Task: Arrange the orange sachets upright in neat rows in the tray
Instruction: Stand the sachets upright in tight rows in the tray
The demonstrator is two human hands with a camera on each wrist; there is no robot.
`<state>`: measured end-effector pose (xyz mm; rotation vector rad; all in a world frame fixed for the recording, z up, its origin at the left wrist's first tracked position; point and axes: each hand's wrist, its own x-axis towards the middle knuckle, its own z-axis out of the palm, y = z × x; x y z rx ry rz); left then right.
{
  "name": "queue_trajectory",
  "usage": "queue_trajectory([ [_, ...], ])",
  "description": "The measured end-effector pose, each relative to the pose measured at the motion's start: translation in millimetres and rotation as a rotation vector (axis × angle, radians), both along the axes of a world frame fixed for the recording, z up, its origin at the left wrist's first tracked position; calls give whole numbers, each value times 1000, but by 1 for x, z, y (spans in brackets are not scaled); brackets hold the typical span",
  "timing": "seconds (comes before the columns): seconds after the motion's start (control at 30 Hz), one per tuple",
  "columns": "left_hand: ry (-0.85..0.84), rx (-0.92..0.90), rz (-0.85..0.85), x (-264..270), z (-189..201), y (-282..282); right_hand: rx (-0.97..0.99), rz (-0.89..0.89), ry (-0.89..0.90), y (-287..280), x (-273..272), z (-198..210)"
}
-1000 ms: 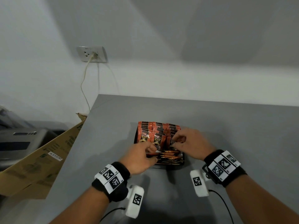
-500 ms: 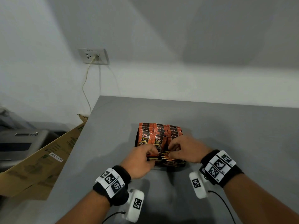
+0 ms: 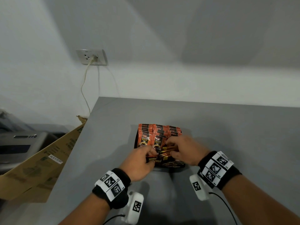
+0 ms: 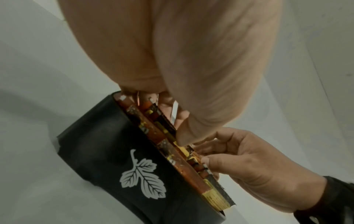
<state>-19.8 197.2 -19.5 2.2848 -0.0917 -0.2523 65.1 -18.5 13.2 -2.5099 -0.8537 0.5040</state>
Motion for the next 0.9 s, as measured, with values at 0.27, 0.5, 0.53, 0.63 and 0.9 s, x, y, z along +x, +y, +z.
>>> queue_trajectory([
  [0.27, -46, 25, -4, -1, 3, 1, -28, 96, -23, 4, -5, 2],
  [0.5, -42, 45, -6, 0, 1, 1, -50, 68, 12, 5, -1, 4],
  [0.53, -33, 43, -6, 1, 1, 2, -44, 66, 17, 5, -1, 3],
  [0.63, -11, 31, -10, 1, 1, 2, -30, 57, 34, 6, 1, 2],
  [0.9, -30, 50, -4, 0, 4, 0, -13, 59, -22, 6, -1, -2],
])
